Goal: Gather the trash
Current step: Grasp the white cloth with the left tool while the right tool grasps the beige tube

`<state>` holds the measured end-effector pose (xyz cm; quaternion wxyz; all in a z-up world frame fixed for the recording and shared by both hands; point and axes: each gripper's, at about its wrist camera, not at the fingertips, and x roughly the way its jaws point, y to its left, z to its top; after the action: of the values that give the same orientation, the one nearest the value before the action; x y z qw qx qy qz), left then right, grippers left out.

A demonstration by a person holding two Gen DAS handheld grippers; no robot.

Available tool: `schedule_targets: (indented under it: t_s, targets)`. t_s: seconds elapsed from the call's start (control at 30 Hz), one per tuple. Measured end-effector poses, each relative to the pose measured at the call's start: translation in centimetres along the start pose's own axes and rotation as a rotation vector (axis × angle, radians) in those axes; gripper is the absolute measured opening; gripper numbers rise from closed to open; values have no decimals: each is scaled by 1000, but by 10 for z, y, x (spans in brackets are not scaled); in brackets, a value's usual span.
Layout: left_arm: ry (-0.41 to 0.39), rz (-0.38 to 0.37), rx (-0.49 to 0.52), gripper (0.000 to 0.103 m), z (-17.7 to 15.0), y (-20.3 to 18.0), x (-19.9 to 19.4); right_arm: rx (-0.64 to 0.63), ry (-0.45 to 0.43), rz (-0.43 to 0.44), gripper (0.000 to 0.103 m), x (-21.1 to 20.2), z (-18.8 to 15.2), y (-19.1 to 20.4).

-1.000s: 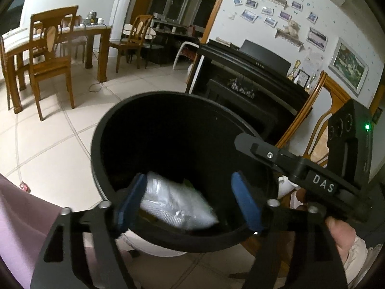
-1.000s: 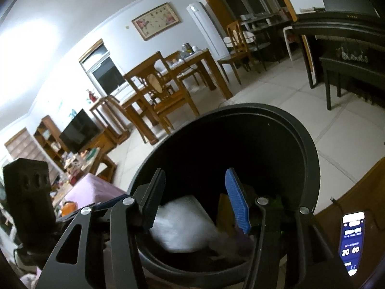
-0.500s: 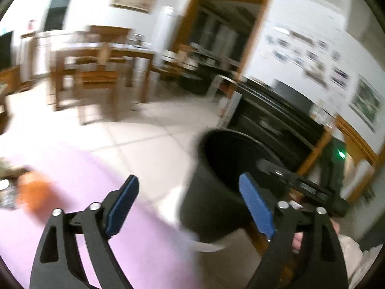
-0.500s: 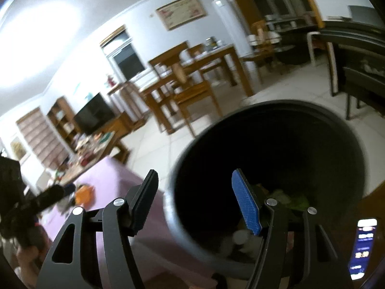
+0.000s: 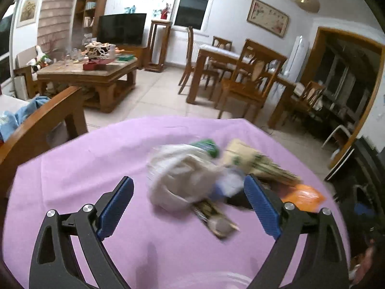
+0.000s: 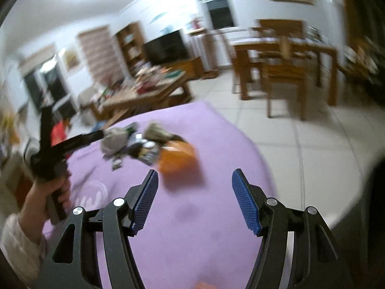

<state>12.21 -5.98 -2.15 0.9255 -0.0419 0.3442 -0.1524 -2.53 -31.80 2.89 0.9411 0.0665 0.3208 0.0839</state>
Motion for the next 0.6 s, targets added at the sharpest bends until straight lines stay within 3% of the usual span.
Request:
schedule_targets:
  t_s: [0.1,0.2,0.33,0.4,0.43,0.47,0.53,0.57,0.6]
  targets:
    - [24,-5,1,91,8,6,21,-137,38,-2,64,40,42,34]
    - [63,-87,-43,80,8,11,29,-234,114,0,64,89,69,63]
    - [80,-99,-22,75,8,10,31,-276,189,-40,64,146,87,75]
    - [103,-107,-29,73,5,12,35,-277,267,-38,62,173,88,71]
    - [123,-113,-49,72,2,16,38,-275,309,-34,55,185,88,72]
    - [135,-120,-65,68,2,20,40,-278,345,-41,49,195,87,74]
    - [157,-140,-103,50,2,29,45,-295,364,-61,32,203,85,78]
    - [155,-144,-115,46,0,33,43,-299,358,-67,32,203,83,79]
    - [164,-150,-114,33,-1,34,43,-297,349,-70,29,201,83,81]
